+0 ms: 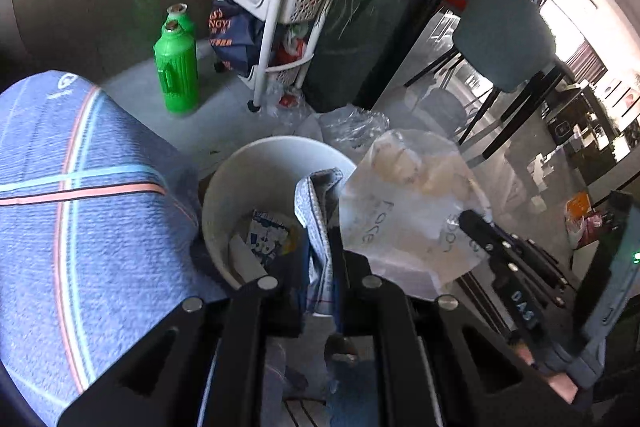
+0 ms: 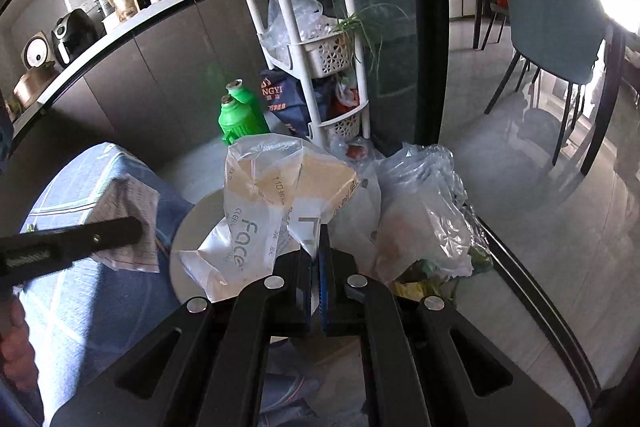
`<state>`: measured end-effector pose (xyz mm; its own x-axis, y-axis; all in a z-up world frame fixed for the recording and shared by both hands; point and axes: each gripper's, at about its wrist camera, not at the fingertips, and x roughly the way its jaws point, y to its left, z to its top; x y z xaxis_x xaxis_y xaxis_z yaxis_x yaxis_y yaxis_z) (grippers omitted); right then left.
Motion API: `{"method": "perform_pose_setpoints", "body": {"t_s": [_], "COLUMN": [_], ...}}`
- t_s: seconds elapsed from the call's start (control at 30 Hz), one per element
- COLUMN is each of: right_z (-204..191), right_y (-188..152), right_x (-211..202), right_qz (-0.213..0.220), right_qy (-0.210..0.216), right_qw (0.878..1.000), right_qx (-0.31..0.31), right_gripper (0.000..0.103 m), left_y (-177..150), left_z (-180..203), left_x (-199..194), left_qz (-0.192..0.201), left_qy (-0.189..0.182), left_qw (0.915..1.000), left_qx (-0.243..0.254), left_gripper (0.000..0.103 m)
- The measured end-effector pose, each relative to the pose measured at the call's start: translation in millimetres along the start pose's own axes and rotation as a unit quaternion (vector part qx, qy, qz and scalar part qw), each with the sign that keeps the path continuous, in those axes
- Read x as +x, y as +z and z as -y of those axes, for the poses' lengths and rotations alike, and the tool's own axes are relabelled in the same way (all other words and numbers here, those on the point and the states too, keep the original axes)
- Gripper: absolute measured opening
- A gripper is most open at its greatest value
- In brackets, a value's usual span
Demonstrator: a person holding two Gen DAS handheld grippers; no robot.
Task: Collect trash
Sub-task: 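Open the left gripper to drop the grey paper while the right gripper releases the bag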
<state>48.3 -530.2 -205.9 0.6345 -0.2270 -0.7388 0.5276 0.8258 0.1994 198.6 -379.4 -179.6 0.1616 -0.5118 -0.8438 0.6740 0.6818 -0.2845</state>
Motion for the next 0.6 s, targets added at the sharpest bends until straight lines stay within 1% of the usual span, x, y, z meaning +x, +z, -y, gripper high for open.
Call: {"method": "perform_pose_setpoints", "body": {"t_s": [0.03, 0.13, 0.2, 0.23, 0.27, 0.37, 0.43, 0.6], "right_z": [1.6, 2.4, 1.1, 1.2, 0.3, -1.7, -3.0, -9.8], "right_y": [0.5, 2.7, 3.6, 3.5, 3.6, 3.2, 3.1, 2.7], "right_x": [1.8, 11.3, 17.7, 19.0, 21.9, 28.3, 31.6, 40.7], "right_qz": [-0.001, -0.004, -0.006, -0.007, -0.009, -0.013, -0.016, -0.02], "right_qy": [0.0, 0.003, 0.005, 0.005, 0.005, 0.006, 0.007, 0.01], "right_qw": [1.0, 1.0, 1.0, 1.0, 1.0, 1.0, 1.0, 1.0], "right_qx": [0.0, -0.001, -0.004, -0.004, -0.005, -0.006, -0.007, -0.011], "right_gripper": [0.002, 0.002, 0.002, 0.002, 0.002, 0.003, 0.003, 0.003], "left_y": [0.8, 2.2, 5.8, 6.4, 8.4, 11.9, 13.5, 16.1], "left_z": [0.2, 0.5, -1.9, -3.3, -4.7, -9.8, -13.4, -20.2], "left_x": [3.9, 11.9, 16.0, 15.7, 16.6, 14.7, 11.9, 2.9], "left_qz": [-0.002, -0.006, -0.005, -0.002, 0.001, 0.006, 0.011, 0.025], "left_qy": [0.004, 0.022, 0.027, 0.03, 0.033, 0.033, 0.037, 0.034], "left_qw": [1.0, 0.9997, 0.9996, 0.9996, 0.9994, 0.9993, 0.9991, 0.9987], "left_qx": [0.002, 0.007, 0.002, 0.0, -0.004, -0.013, -0.018, -0.029], "left_gripper": [0.014, 0.021, 0.029, 0.032, 0.037, 0.039, 0.045, 0.047]}}
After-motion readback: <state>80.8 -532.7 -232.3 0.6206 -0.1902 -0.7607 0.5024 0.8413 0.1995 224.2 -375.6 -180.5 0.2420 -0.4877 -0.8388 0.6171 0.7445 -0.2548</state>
